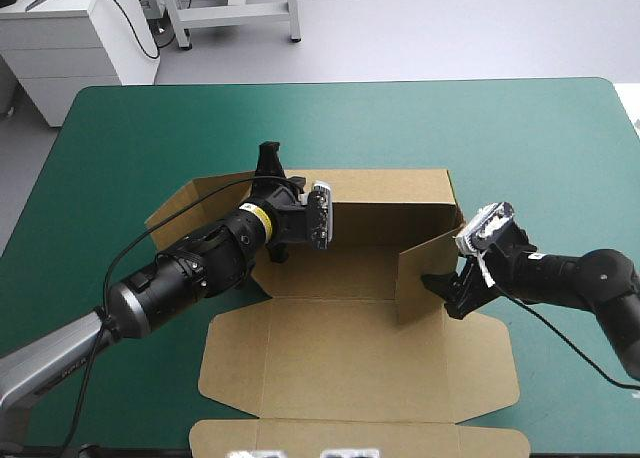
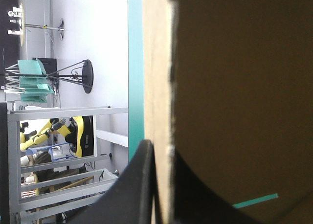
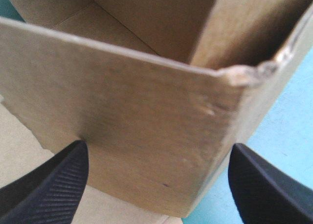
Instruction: Fold the box
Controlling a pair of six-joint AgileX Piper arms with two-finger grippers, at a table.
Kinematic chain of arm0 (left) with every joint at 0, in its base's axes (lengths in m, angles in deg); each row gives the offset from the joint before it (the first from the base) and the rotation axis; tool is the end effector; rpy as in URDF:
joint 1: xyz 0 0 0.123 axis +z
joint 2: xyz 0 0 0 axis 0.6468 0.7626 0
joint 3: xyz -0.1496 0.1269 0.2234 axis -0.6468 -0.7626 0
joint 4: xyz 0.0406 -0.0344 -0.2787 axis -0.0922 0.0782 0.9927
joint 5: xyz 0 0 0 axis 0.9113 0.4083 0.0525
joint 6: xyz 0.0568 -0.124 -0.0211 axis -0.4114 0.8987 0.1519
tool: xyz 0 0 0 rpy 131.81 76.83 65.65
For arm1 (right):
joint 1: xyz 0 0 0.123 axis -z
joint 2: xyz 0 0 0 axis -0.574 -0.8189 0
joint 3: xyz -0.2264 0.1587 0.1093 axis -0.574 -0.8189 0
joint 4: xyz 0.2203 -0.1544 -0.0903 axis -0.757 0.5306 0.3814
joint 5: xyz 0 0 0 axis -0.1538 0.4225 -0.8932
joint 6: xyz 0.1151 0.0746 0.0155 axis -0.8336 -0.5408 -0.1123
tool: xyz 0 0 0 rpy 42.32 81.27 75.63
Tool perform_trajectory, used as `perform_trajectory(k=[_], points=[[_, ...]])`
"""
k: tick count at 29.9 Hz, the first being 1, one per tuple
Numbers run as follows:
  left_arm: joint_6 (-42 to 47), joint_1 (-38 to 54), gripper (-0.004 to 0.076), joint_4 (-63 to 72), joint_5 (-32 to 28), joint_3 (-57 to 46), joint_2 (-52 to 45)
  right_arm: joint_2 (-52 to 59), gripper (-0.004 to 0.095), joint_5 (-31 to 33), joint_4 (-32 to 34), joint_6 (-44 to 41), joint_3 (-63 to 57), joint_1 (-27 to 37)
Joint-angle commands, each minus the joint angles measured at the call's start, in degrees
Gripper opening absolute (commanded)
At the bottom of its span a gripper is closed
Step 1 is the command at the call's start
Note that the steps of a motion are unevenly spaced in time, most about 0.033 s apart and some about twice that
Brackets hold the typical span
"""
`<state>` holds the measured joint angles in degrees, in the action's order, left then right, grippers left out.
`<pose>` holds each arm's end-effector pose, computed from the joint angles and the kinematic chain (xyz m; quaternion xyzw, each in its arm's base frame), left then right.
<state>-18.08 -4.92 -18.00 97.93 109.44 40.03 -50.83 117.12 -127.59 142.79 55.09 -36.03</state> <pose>0.2993 -0.2487 0.3042 0.6738 0.5399 0.2059 0.4606 0.2586 0.0816 0.2496 -0.3377 0.8367 0.1809 0.3914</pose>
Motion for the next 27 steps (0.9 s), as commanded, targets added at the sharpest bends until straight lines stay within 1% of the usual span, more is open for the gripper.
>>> perform_trajectory(k=[1,4,6,9,13,15,17,20,23,25,27], points=[[0.33,0.12,-0.0008,4.21,4.88,0.49,-1.16,-2.28,0.0753,-3.38,-3.85,1.19,1.13,-3.05],[-5.27,0.12,-0.0008,8.71,6.37,0.49,-0.38,-3.28,0.0751,-7.01,-3.99,0.73,1.13,-4.99],[-7.88,0.12,-0.0008,11.28,7.08,0.49,0.17,-3.28,0.0751,-8.32,-3.99,0.69,1.13,-5.42],[-8.29,0.12,-0.0008,13.2,6.92,0.49,1.07,-3.28,0.0752,-10.77,-3.82,0.69,1.13,-5.42],[-8.52,-0.62,-0.0008,14.91,4.83,0.49,1.19,-3.28,0.0751,-16.96,-3.98,0.08,1.13,-5.42],[-9.42,-1.38,-0.0008,14.79,4.54,0.49,1.45,-3.28,0.0731,-19.23,-3.98,0.08,1.13,-5.42],[-9.43,-1.65,-0.0008,14.54,4.42,0.49,1.9,-3.28,0.0677,-19.7,-3.98,-0.92,1.13,-5.42],[-8.04,-1.65,-0.0008,13.88,3.75,0.49,2.73,-3.28,0.0545,-17.65,-3.98,-2.26,1.13,-5.42],[-7.88,-1.65,-0.0008,13.74,3.75,0.49,3.07,-3.28,0.0341,-13.93,-3.65,-2.12,1.13,-5.42],[-7.16,-1.65,-0.0008,13.25,3.6,0.49,3.1,-3.28,0.0207,-11.87,-2.11,-2.27,1.13,-5.42],[-6.87,-1.65,-0.0008,13.25,3.55,0.6,3.2,-3.28,0.0105,-9.81,-0.9,-3.11,1.13,-5.42]])
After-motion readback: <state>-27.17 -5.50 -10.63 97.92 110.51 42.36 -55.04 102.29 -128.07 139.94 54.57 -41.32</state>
